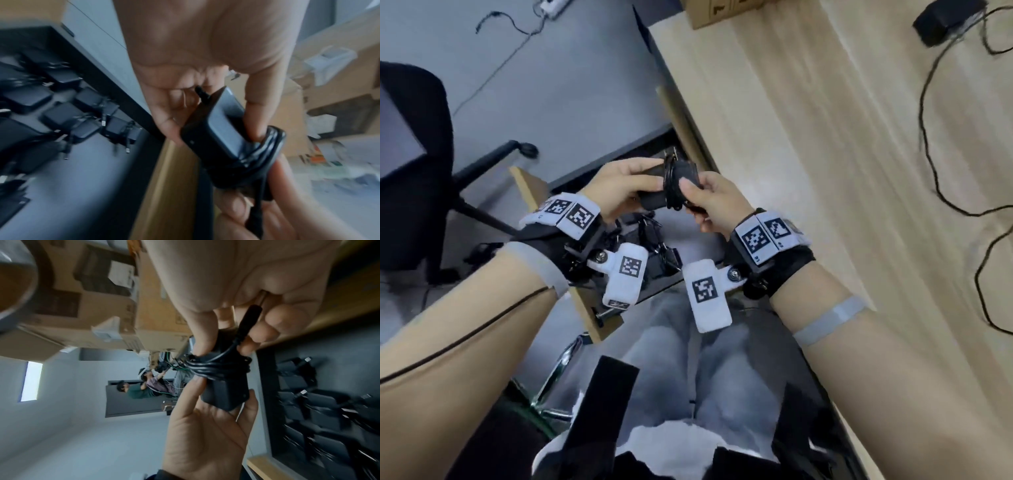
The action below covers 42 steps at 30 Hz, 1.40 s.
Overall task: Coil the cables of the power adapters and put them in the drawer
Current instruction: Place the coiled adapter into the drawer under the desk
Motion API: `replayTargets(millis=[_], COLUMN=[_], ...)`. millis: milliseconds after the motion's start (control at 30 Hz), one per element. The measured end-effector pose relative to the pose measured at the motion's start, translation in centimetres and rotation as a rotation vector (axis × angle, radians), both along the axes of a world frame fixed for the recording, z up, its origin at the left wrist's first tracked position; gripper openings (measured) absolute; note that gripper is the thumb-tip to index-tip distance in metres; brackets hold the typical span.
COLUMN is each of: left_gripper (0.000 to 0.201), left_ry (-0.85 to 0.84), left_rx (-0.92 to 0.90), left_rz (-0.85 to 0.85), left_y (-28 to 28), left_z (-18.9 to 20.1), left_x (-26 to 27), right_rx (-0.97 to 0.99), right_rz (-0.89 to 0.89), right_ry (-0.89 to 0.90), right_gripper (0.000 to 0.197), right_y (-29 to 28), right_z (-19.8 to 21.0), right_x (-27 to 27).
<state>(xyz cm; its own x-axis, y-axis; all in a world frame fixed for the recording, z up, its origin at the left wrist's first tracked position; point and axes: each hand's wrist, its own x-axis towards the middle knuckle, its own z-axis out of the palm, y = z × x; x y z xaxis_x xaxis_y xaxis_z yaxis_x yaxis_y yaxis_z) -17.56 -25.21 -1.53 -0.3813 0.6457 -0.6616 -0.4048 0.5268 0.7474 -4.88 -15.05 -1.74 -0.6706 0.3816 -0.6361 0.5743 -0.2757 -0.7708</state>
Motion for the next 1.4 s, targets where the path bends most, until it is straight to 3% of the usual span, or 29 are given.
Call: replayTargets(millis=[200, 333, 500, 667, 933, 1033, 1200, 1300, 1400], left_gripper=[0.032, 0.041, 0.041, 0.037, 0.053, 0.06, 0.045, 0.027, 0.024], left_ry=[-0.081, -0.147, -0.271, -0.343, -0.402, -0.404, -0.376, -0.306, -0.246], left_rx=[-0.142, -0.196, -0.195, -0.148, -0.142, -0.129, -0.13, -0.063, 0.015], left_rz=[0.233, 0.268, 0.326, 0.386, 0.297, 0.199, 0.143, 0.051, 0.015], left_y=[-2.9, -2.3, -1.1, -1.1, -0.2, -0.2, -1.0, -1.2, -0.2], left_z=[-8.9, -14.0, -17.7, -20.3, -19.5, -18.3, -15.7, -12.5, -8.6], left_x=[-0.8, -0.8, -1.4, -1.5, -1.2, -1.2, -3.0, -4.8, -6.0], right_rx=[-0.044, 0.013, 0.129, 0.174, 0.029, -0.024, -0.072, -0.124, -0.178], right_rz=[-0.025, -0.136, -0.156, -0.07, -0.193, -0.186, -0.174, -0.179, -0.221], right_ry=[-0.241, -0.335, -0.449, -0.499, -0.44, -0.46, -0.462, -0.388, -0.294], right_gripper=[0.032, 0.02, 0.04, 0.039, 0.036, 0.043, 0.059, 0.052, 0.045], right_y=[-3.2, -2.9, -1.2, 0.3, 0.2, 0.4, -0.3, -0.6, -0.4], right_z=[-8.4, -14.5, -19.9, -22.6, -22.6, -21.7, -18.6, -15.9, -12.1], right_x=[-2.5, -3.8, -5.2, -5.3, -5.5, -5.7, -6.6, -7.3, -7.7])
